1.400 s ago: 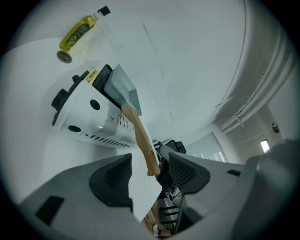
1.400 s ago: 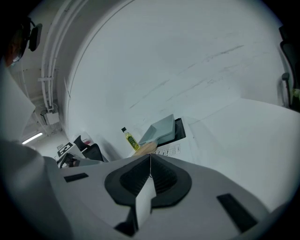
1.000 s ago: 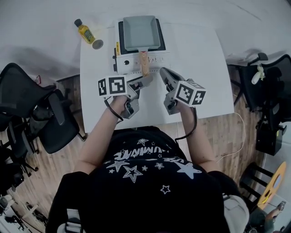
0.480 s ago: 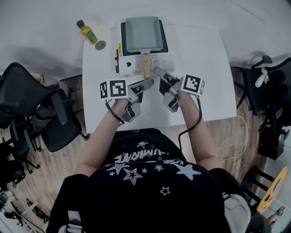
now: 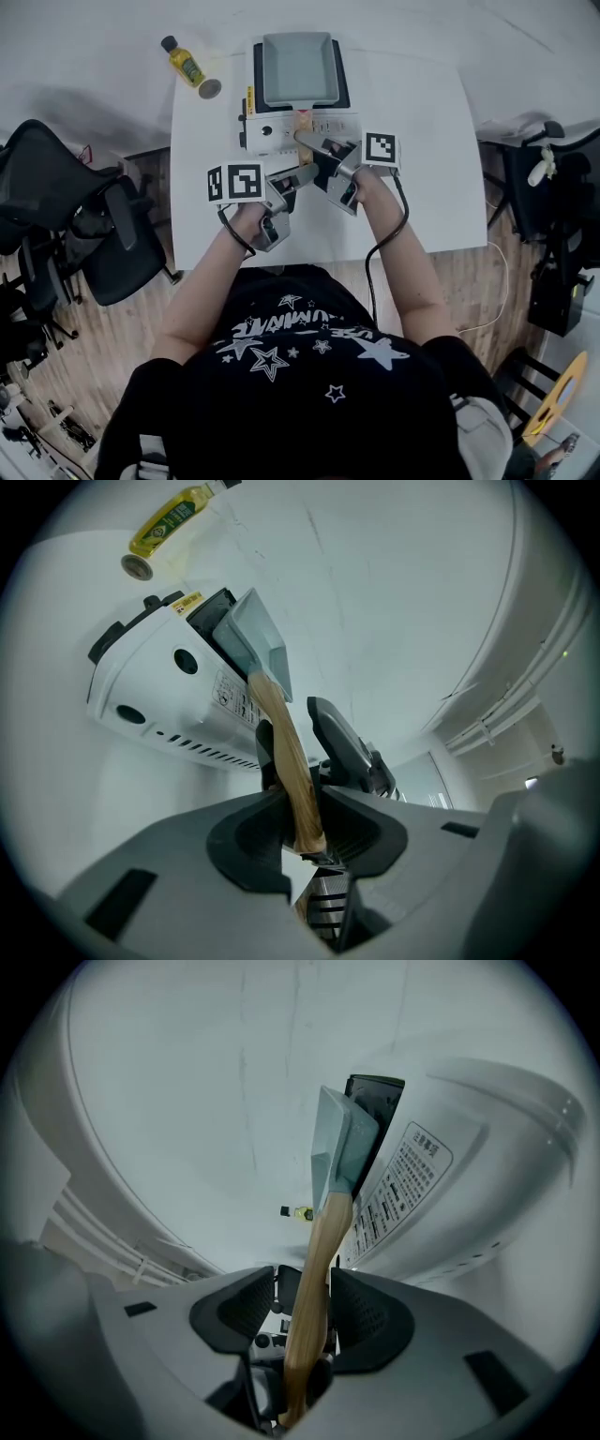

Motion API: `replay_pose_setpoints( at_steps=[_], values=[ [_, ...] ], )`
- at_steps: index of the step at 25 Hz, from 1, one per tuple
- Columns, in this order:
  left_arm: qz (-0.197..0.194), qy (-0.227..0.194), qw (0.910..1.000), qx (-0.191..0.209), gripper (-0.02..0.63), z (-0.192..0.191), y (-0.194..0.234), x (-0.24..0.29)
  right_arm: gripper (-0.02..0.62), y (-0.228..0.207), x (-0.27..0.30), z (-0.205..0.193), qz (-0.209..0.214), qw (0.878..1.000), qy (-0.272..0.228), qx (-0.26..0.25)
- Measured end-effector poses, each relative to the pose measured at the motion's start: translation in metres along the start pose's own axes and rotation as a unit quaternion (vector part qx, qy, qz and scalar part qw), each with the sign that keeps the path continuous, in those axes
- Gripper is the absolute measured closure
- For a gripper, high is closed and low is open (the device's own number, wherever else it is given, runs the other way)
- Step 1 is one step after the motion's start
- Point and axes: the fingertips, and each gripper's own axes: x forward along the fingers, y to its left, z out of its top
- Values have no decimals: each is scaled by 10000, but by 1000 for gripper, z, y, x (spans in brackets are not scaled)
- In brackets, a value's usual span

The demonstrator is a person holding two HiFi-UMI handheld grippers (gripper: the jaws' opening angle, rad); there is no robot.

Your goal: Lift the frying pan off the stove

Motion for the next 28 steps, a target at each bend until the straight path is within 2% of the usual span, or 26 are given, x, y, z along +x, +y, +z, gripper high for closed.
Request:
replay_pose_setpoints(
  at_steps=[4, 7, 13, 20, 28],
  values=[
    [-30, -57, 10000, -25, 495, 1, -2, -2, 425, 0, 6, 4, 118, 9998, -66, 144],
    [-6, -66, 10000, -11, 495, 0, -2, -3, 479, -4, 7, 5, 66, 9999, -89, 74],
    [18, -127, 9999, -48, 503, -1, 2, -7, 476, -6, 8, 2, -101, 9993, -63, -349],
    [-137, -235, 9995, -135, 503, -2, -3, -12, 476, -1, 8, -1, -73, 9988, -150, -470],
    [-320, -193, 9993, 79, 505, -4, -21, -29, 477, 27, 10, -11, -30, 9961, -206, -858]
  ],
)
